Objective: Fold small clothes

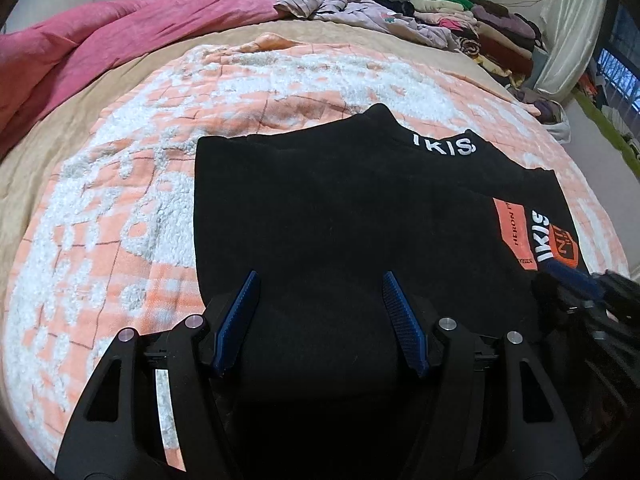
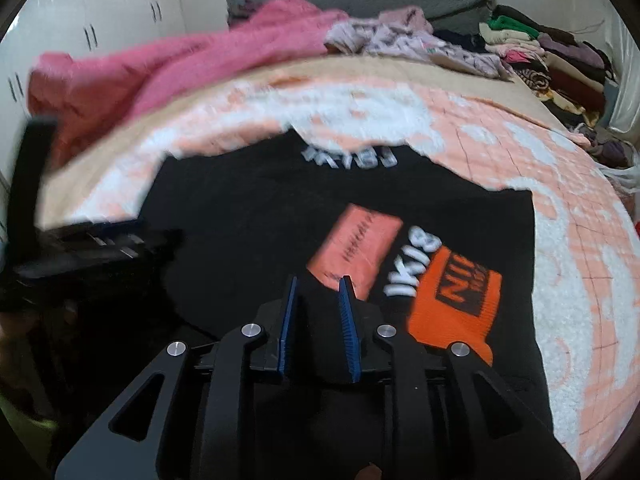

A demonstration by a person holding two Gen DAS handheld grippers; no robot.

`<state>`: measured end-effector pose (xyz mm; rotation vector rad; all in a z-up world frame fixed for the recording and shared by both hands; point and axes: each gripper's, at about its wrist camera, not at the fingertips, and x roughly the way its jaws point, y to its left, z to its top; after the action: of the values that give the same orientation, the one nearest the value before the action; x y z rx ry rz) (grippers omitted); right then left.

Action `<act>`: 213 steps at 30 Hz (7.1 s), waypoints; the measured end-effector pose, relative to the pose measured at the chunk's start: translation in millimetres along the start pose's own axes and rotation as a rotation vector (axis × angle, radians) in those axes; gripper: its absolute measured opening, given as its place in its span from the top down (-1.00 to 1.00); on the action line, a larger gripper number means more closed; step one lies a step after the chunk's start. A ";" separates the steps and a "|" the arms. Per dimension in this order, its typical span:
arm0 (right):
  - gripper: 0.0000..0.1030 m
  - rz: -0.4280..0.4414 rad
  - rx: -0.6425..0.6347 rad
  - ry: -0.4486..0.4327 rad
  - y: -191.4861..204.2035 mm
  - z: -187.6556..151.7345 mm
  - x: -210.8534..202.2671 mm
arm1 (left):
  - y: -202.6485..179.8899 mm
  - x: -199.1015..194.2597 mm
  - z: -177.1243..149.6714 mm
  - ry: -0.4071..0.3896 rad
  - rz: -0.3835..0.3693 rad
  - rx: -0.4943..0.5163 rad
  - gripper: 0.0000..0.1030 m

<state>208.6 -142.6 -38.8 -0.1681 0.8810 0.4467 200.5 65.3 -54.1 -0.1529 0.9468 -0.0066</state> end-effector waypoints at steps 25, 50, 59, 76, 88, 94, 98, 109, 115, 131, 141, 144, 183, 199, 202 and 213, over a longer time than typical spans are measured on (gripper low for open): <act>0.25 0.043 0.115 0.003 -20.9 -12.7 -19.1 | 0.2 -19.9 -2.0 -0.010 0.006 -0.009 -0.10; -0.80 -0.007 0.159 -0.096 -22.2 -8.0 -59.9 | -1.2 -65.7 3.3 -0.093 0.040 -0.019 -0.81; -0.84 -0.020 0.152 -0.134 -20.1 -11.1 -81.3 | -2.6 -86.0 -0.2 -0.127 0.045 -0.016 -0.81; -0.85 -0.043 0.139 -0.174 -17.3 -33.9 -116.7 | 6.4 -109.9 -28.2 -0.144 0.062 -0.009 -0.81; -0.85 -0.059 0.137 -0.156 -19.0 -58.1 -127.0 | 13.3 -114.6 -49.8 -0.123 0.066 -0.010 -0.81; -0.85 -0.068 0.134 -0.148 -19.8 -68.5 -131.1 | 15.9 -117.1 -57.2 -0.120 0.072 -0.008 -0.81; -0.85 -0.074 0.139 -0.141 -22.4 -75.6 -132.8 | 21.5 -118.2 -63.4 -0.113 0.075 -0.017 -0.81; -0.85 -0.090 0.139 -0.103 -26.2 -97.7 -133.2 | 33.5 -120.4 -78.0 -0.092 0.080 -0.029 -0.81; -0.85 -0.099 0.154 -0.093 -31.5 -106.5 -134.9 | 44.4 -122.6 -88.4 -0.079 0.085 -0.044 -0.81; -0.85 -0.112 0.155 -0.081 -36.6 -122.7 -140.5 | 54.0 -128.1 -116.8 -0.046 0.056 -0.036 -0.81; -0.85 -0.130 0.154 -0.052 -42.2 -141.6 -143.7 | 50.3 -127.4 -147.3 0.013 -0.011 -0.032 -0.57; -0.85 -0.137 0.157 -0.042 -44.8 -147.8 -144.1 | 49.3 -126.5 -155.9 0.031 -0.041 -0.035 -0.29; 0.38 -0.034 0.256 0.091 -87.3 -218.5 -139.2 | 42.9 -104.1 -209.2 0.238 -0.157 -0.057 0.43; 0.85 0.068 0.282 0.053 -96.6 -220.8 -155.9 | 44.3 -113.2 -205.7 0.209 -0.170 -0.059 0.89; 0.85 0.099 0.286 0.011 -94.6 -211.8 -165.0 | 47.1 -128.9 -197.6 0.159 -0.188 -0.060 0.90; 0.85 0.208 0.346 -0.246 -101.8 -158.6 -209.3 | 62.1 -173.6 -138.4 -0.026 -0.242 -0.116 0.91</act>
<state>26.3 -349.1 19.5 0.2938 0.7225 0.4891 -16.8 121.7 -1.6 -0.3732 0.8984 -0.1724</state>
